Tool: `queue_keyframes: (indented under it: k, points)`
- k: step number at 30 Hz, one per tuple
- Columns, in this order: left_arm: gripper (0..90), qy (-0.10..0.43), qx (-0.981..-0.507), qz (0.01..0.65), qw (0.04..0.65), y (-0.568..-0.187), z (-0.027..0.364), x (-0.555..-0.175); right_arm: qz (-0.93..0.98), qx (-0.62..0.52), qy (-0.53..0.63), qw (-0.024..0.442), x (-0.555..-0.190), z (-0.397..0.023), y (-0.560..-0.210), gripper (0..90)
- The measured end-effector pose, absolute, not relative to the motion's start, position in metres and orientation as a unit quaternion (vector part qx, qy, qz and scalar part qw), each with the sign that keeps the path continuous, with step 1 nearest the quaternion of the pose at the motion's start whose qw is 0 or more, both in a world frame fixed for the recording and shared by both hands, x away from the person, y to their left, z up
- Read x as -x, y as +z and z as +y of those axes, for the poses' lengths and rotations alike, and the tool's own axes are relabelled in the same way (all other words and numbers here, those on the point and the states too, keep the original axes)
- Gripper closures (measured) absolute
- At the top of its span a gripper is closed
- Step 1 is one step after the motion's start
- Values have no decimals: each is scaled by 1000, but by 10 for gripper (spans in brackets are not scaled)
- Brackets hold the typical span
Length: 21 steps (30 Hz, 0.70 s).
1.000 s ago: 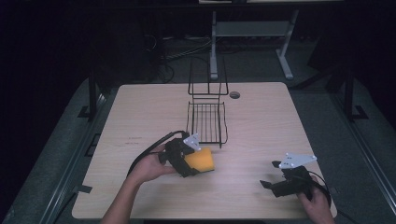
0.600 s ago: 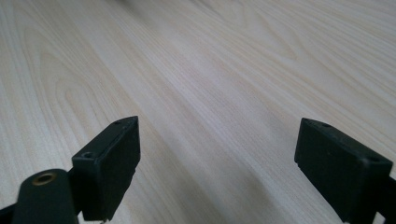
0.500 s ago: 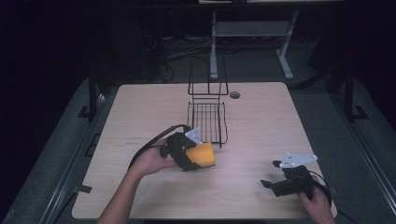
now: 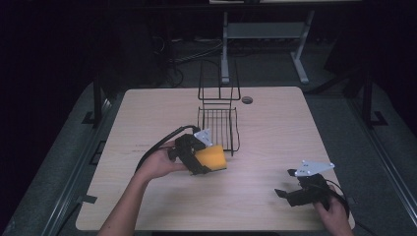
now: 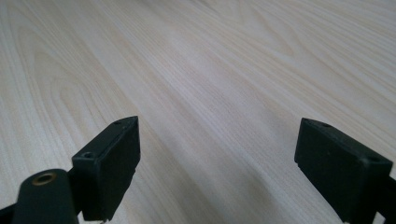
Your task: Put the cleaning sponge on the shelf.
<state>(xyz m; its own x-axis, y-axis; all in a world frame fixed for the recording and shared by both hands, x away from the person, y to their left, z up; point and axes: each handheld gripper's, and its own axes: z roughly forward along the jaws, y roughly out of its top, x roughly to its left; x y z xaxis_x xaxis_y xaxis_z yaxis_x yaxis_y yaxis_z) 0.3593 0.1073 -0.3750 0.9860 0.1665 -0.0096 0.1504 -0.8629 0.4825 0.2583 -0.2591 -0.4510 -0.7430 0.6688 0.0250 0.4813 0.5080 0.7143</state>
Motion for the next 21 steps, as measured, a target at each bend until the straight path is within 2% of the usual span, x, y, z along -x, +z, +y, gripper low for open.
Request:
queue_keyframes:
  k: [21]
  points:
    - [217,17,-961,94,258,-380,116,-374,863,-335,358,123,-259,-255,-452,140]
